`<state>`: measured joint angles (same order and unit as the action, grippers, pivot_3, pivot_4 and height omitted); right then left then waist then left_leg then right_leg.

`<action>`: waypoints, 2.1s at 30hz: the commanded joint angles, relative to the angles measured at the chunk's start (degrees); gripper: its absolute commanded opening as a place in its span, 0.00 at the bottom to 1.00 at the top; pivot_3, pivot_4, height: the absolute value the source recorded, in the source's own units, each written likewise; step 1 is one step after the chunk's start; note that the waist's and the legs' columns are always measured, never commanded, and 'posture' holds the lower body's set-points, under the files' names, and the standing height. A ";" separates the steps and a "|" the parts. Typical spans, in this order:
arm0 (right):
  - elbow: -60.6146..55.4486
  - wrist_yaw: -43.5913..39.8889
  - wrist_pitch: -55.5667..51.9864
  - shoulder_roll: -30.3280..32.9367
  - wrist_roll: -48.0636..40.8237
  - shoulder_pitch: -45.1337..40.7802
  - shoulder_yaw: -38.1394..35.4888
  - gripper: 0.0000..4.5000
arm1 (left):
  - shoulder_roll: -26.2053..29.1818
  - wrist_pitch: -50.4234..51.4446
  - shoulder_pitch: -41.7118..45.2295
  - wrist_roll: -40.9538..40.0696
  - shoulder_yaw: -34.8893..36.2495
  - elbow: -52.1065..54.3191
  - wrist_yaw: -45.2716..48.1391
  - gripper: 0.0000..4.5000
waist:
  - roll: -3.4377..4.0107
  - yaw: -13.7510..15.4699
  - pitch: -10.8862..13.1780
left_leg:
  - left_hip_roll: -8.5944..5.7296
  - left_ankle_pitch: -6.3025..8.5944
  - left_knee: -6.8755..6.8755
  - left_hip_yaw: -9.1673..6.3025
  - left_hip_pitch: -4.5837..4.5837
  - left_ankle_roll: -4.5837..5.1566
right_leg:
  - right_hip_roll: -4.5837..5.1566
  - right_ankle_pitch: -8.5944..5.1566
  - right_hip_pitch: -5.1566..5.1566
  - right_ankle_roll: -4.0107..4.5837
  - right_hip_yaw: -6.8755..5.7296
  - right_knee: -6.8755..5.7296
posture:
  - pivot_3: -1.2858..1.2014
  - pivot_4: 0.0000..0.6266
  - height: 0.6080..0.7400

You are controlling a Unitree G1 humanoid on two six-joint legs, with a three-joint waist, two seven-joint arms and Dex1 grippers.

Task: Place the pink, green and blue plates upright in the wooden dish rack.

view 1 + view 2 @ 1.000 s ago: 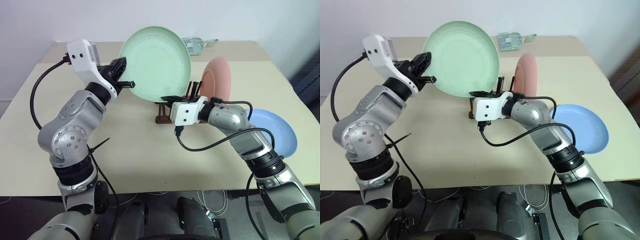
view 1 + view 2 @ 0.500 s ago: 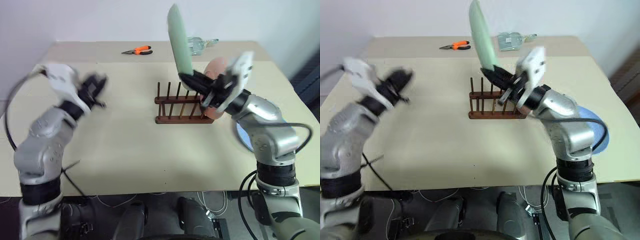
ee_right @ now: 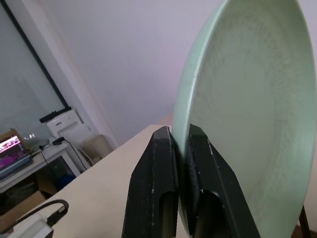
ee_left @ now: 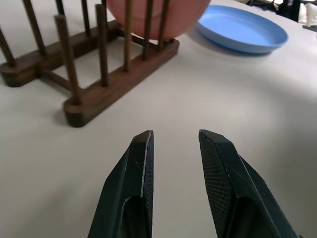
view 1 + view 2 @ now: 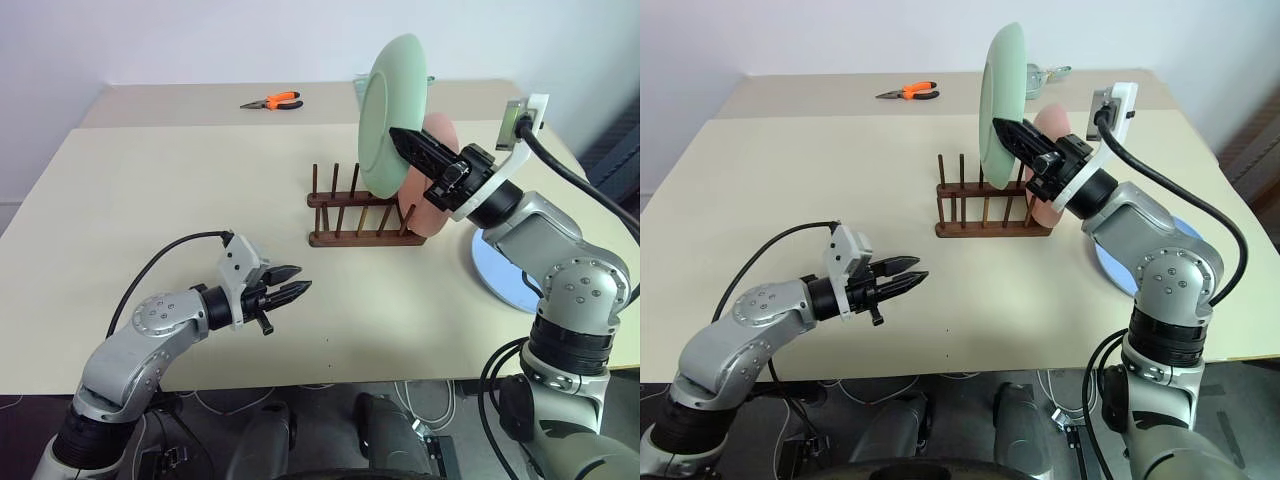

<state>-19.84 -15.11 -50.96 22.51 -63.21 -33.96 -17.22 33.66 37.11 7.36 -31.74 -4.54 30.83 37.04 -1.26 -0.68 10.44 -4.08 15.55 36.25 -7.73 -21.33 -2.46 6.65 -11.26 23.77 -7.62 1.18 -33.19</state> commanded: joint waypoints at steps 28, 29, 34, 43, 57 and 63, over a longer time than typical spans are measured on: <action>2.75 -16.23 15.38 27.14 30.90 24.99 -8.91 0.99 | -1.04 -3.14 5.05 4.09 -6.16 -2.20 5.05 0.33 | -0.02 1.62 -0.06 | -0.01 0.02 0.02 0.03 0.00 0.03 | 0.04 -0.08 -0.18 -0.08 -0.08 0.11 | 0.52 0.24 1.00; 1.06 -17.15 15.15 27.49 31.82 28.64 -7.42 0.99 | -1.18 -3.35 5.53 4.31 -6.47 -2.64 5.48 0.33 | 0.08 1.50 -0.07 | -0.01 0.02 0.03 0.08 -0.01 0.04 | 0.05 -0.08 -0.16 -0.08 -0.04 0.11 | 0.52 0.24 1.00; -0.09 -14.47 17.13 26.38 43.18 38.87 3.65 0.99 | -1.77 -3.81 7.45 5.04 -6.90 -4.27 6.86 0.33 | 0.28 0.09 -0.09 | 0.04 0.04 0.02 0.34 0.02 0.06 | 0.08 -0.19 -0.21 -0.25 0.12 0.06 | 0.52 0.24 1.00; 6.85 -10.23 17.09 24.29 51.89 34.81 8.09 0.37 | -1.44 -3.36 7.17 5.34 -5.95 -3.47 7.03 0.33 | 0.20 0.49 -0.12 | 0.01 0.04 0.23 0.22 0.05 0.07 | 0.08 -0.19 -0.24 -0.22 0.09 0.08 | 0.52 0.24 1.00; 1.50 -6.21 18.95 16.36 37.08 2.53 -5.86 0.00 | -1.18 -7.49 6.53 9.03 -2.00 -8.29 4.18 0.33 | 0.60 0.13 0.12 | 0.04 0.06 0.29 0.10 0.02 0.11 | 0.01 -0.08 -0.21 -0.13 -0.01 0.01 | 0.52 0.24 1.00; -4.54 -0.58 6.29 5.02 5.98 -14.47 -6.35 0.00 | -1.32 -13.94 5.00 12.03 4.05 -15.59 1.25 0.33 | 0.44 0.04 0.04 | 0.03 0.06 0.08 -0.05 0.04 0.10 | 0.03 0.05 -0.20 -0.21 -0.09 0.07 | 0.52 0.24 1.00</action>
<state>-21.52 -18.22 -42.40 29.08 -49.03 -46.27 -23.33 32.48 25.73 12.74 -20.16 -2.91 15.37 38.86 -0.82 -0.64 10.49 -4.05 15.61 36.33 -7.79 -21.28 -2.36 6.68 -11.21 23.58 -7.82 1.09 -33.12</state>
